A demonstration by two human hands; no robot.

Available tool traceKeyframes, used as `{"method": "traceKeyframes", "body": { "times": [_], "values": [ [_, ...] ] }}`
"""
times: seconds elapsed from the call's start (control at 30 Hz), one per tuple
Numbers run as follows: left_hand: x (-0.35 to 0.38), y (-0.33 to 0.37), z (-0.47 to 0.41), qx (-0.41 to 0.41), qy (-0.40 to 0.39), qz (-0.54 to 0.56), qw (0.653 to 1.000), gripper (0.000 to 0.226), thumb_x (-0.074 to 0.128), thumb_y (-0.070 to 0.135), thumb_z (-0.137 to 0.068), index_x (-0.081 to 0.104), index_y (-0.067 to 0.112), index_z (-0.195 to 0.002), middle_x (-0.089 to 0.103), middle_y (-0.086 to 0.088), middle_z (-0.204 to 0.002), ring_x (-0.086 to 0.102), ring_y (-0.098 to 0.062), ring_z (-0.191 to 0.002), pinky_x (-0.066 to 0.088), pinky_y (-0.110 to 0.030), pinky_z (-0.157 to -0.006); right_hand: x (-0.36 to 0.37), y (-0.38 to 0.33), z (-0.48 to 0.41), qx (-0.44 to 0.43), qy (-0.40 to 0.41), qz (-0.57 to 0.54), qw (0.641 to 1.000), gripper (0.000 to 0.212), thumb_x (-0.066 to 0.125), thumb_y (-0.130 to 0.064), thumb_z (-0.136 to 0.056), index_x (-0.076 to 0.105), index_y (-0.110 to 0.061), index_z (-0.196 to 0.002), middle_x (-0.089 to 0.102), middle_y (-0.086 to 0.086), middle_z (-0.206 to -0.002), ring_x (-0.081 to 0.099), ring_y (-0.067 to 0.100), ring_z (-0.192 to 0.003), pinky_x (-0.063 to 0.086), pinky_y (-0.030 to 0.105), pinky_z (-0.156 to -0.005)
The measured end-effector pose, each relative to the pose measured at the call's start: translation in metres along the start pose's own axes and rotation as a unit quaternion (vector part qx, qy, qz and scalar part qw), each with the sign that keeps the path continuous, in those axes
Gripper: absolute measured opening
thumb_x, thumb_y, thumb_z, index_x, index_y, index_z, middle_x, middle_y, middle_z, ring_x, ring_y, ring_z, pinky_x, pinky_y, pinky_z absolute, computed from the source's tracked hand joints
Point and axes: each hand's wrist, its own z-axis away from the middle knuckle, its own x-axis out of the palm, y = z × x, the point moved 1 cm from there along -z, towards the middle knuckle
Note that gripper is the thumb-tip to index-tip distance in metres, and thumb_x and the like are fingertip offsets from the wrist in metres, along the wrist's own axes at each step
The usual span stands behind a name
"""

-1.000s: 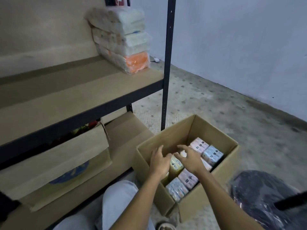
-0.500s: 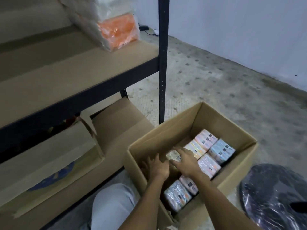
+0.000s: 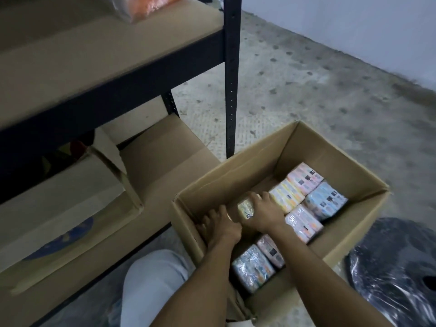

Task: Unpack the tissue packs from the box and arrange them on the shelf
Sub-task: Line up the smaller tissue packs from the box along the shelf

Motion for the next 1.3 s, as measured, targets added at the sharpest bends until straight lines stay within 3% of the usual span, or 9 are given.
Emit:
{"method": "traceKeyframes", "body": {
  "times": [0.17,0.3,0.57,0.83,0.97,1.3],
  "values": [
    [-0.003,0.0,-0.006,0.029,-0.009,-0.021,0.999,0.067,0.054,0.054,-0.078,0.034,0.028,-0.137,0.039,-0.008,-0.142,0.033,-0.031,-0.132,0.032,-0.046,-0.105,0.0,0.002,-0.002,0.015,-0.004,-0.026,1.0,0.074,0.065,-0.053,-0.067,0.035,-0.032,-0.132,0.045,0.008,-0.126,0.052,0.031,-0.116,0.049,0.041,-0.091],
    [-0.008,0.001,-0.007,0.031,-0.023,0.003,0.999,0.065,0.056,0.048,-0.083,0.035,0.025,-0.14,0.041,-0.007,-0.143,0.033,-0.032,-0.134,0.033,-0.042,-0.105,-0.004,0.003,-0.005,0.005,-0.024,-0.03,0.999,0.075,0.069,-0.049,-0.064,0.038,-0.03,-0.13,0.049,0.011,-0.121,0.053,0.032,-0.111,0.05,0.041,-0.087],
    [-0.023,0.004,0.007,0.042,0.012,0.031,0.999,0.041,0.061,0.035,-0.08,0.055,0.022,-0.119,0.058,-0.006,-0.127,0.049,-0.031,-0.123,0.044,-0.04,-0.098,-0.017,0.001,0.01,-0.013,-0.01,-0.069,0.998,0.077,0.075,-0.04,-0.061,0.042,-0.029,-0.13,0.054,0.008,-0.117,0.056,0.026,-0.103,0.051,0.035,-0.08],
    [-0.06,0.009,0.04,0.09,0.055,0.087,0.991,0.037,0.067,0.04,-0.077,0.061,0.024,-0.11,0.065,-0.005,-0.116,0.057,-0.03,-0.113,0.05,-0.037,-0.09,-0.054,-0.004,0.044,-0.011,0.044,-0.124,0.991,0.068,0.075,-0.046,-0.05,0.049,-0.031,-0.111,0.059,0.003,-0.105,0.056,0.023,-0.095,0.047,0.034,-0.075],
    [-0.084,0.007,0.065,0.122,0.077,0.104,0.984,0.037,0.07,0.037,-0.077,0.061,0.026,-0.111,0.065,-0.003,-0.113,0.058,-0.025,-0.108,0.05,-0.036,-0.085,-0.076,-0.013,0.07,-0.027,0.089,-0.127,0.987,0.068,0.081,-0.04,-0.054,0.049,-0.028,-0.113,0.058,0.001,-0.104,0.055,0.02,-0.096,0.039,0.028,-0.072],
    [-0.147,-0.002,0.137,0.187,0.171,0.16,0.954,0.036,0.074,0.036,-0.072,0.066,0.031,-0.107,0.069,-0.001,-0.107,0.063,-0.024,-0.097,0.052,-0.029,-0.081,-0.132,-0.039,0.151,-0.045,0.222,-0.145,0.963,0.072,0.082,-0.048,-0.053,0.051,-0.031,-0.116,0.062,-0.003,-0.109,0.057,0.019,-0.1,0.048,0.034,-0.08]
  ]
}}
